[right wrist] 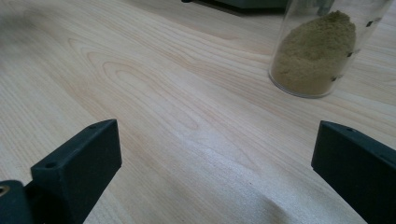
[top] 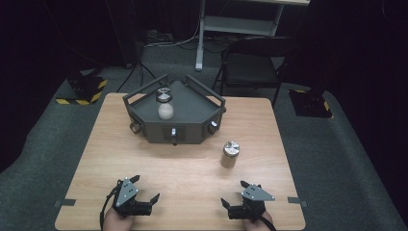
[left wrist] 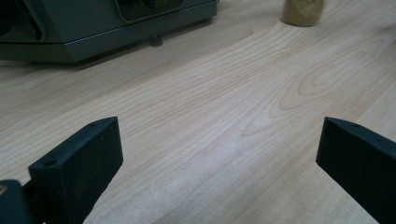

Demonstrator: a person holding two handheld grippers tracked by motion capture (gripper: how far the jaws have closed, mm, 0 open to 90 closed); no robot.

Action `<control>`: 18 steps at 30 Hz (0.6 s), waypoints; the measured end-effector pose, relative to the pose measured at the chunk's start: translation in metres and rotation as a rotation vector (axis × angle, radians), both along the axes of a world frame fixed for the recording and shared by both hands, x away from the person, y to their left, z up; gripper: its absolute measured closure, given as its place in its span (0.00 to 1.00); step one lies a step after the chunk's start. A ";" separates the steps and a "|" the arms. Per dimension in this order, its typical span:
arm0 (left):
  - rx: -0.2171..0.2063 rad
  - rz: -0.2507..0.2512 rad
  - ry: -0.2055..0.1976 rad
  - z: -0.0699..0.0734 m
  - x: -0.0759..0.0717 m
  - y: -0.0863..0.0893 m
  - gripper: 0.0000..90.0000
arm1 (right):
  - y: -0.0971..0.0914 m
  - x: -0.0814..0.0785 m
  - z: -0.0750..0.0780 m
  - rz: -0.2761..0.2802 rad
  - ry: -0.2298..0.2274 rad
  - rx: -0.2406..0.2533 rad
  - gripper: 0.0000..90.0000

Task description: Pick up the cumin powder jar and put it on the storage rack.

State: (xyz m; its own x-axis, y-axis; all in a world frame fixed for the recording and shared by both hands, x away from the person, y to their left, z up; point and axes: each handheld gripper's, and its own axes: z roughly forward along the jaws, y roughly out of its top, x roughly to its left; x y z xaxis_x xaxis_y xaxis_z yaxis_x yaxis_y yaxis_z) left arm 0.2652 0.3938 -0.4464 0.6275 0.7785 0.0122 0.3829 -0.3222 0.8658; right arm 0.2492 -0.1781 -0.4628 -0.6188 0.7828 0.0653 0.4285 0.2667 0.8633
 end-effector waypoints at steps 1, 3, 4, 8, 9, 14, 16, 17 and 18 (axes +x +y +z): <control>-0.010 0.009 0.005 0.000 0.000 0.000 0.01 | -0.001 0.001 0.000 0.006 0.001 0.001 0.01; -0.014 0.011 0.001 -0.001 -0.001 0.001 0.01 | -0.001 0.001 0.000 0.010 -0.001 0.000 0.01; -0.012 -0.001 -0.012 -0.002 -0.002 0.002 0.01 | 0.000 0.000 -0.001 0.002 -0.007 0.001 0.01; -0.010 -0.008 -0.007 -0.001 -0.002 0.001 0.01 | -0.001 -0.003 -0.002 -0.015 -0.020 0.001 0.01; -0.010 -0.008 -0.007 -0.001 -0.002 0.001 0.01 | -0.001 -0.003 -0.002 -0.015 -0.020 0.001 0.01; 0.010 -0.027 -0.016 -0.001 -0.003 0.000 0.01 | -0.003 -0.007 0.001 -0.040 -0.032 0.007 0.01; 0.014 -0.038 -0.013 0.000 -0.002 -0.001 0.01 | -0.003 -0.012 0.006 -0.051 -0.051 0.014 0.01; 0.018 -0.044 -0.010 0.000 -0.001 -0.001 0.01 | -0.004 -0.013 0.008 -0.053 -0.057 0.017 0.01; 0.018 -0.044 -0.010 0.000 -0.001 -0.001 0.01 | -0.004 -0.013 0.008 -0.053 -0.057 0.017 0.01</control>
State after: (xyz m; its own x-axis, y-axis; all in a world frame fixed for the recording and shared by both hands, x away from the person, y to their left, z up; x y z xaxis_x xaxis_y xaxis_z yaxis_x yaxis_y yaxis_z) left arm 0.2639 0.3928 -0.4460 0.6610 0.7497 0.0322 0.3595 -0.3541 0.8634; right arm 0.2362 -0.1818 -0.4546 -0.5799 0.8135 0.0443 0.3913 0.2304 0.8910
